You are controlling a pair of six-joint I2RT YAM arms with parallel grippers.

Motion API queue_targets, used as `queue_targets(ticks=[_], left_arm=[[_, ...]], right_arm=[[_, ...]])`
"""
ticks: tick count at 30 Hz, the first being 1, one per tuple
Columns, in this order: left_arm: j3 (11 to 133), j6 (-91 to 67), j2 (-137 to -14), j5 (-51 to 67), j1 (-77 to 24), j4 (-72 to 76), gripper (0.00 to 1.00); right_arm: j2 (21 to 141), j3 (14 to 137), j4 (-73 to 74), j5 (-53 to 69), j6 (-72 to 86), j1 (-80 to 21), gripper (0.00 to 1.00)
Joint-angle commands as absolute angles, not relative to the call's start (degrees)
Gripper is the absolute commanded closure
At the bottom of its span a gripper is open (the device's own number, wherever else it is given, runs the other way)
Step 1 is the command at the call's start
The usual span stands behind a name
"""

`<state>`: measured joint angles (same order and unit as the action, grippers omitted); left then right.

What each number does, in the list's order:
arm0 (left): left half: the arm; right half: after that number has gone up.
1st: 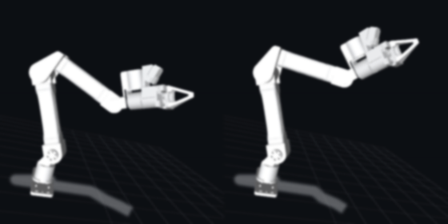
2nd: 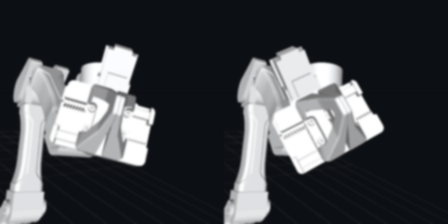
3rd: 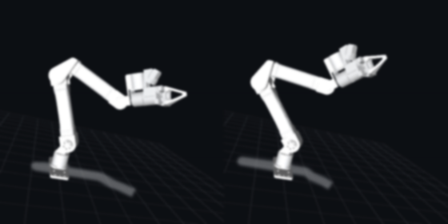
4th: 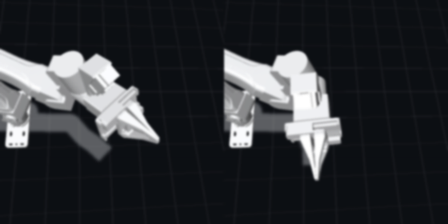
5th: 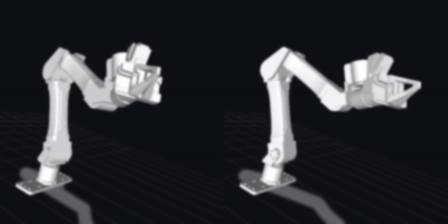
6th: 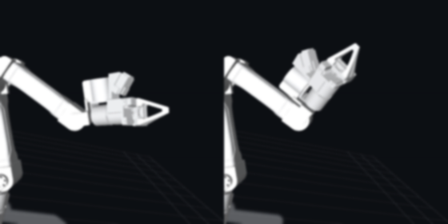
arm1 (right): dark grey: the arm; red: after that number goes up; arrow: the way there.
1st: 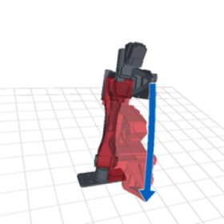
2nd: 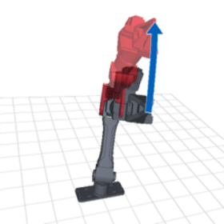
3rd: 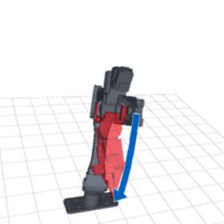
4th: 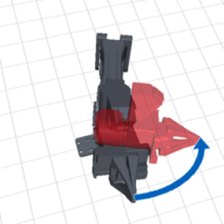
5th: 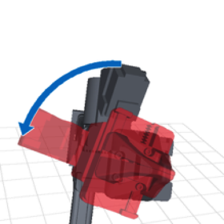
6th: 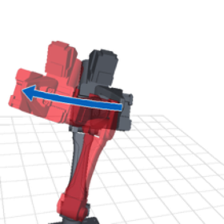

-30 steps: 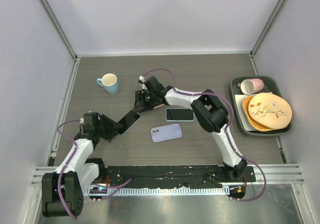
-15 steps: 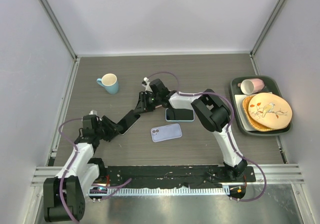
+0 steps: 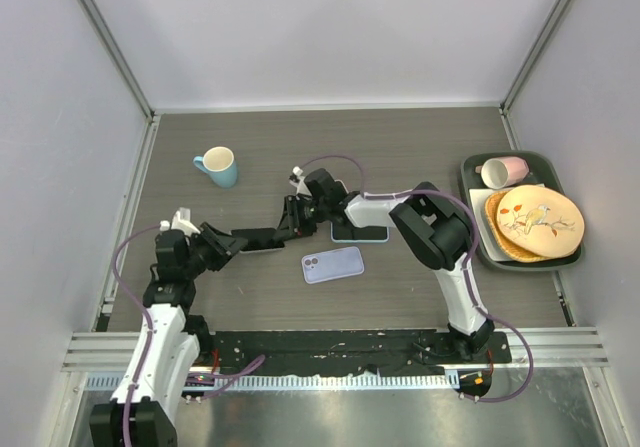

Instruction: Put the phone into the phone case

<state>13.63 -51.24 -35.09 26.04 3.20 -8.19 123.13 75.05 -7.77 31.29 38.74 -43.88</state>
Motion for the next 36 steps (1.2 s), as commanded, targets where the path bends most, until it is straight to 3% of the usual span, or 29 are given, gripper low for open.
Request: queue_targets(ticks=[1, 4, 8, 12, 16, 20, 29, 36], left_arm=[[15.6, -51.2, -39.5, 28.7, 3.0, -4.7, 0.66], [15.7, -50.8, -42.4, 29.5, 3.0, -3.7, 0.76], [16.2, -50.2, -41.9, 29.2, 3.0, -4.0, 1.00], [17.3, -50.0, -39.9, 27.5, 3.0, -6.8, 1.00], [19.2, -50.7, -38.1, 28.1, 2.7, -8.3, 1.00], [21.9, -52.0, -35.7, 30.4, 2.8, -9.2, 1.00], [24.3, -61.5, -30.2, 40.9, 2.6, 5.5, 1.00], [23.9, -69.8, -32.3, 45.9, 1.4, 21.9, 1.00]], right_arm=[[118.4, 73.8, -7.6, 33.7, 39.8, -45.3, 0.60], [118.2, 73.7, -7.6, 33.4, 39.7, -45.1, 0.61], [117.9, 73.5, -7.6, 33.2, 39.6, -44.9, 0.60], [115.8, 72.2, -7.7, 32.5, 38.9, -44.6, 0.53], [109.9, 70.6, -7.5, 31.9, 37.3, -43.9, 0.30], [102.2, 68.1, -6.7, 31.6, 36.2, -41.7, 0.19], [83.4, 54.8, -13.3, 39.1, 40.8, -32.9, 0.18], [79.0, 51.4, -16.7, 43.8, 44.8, -31.4, 0.18]])
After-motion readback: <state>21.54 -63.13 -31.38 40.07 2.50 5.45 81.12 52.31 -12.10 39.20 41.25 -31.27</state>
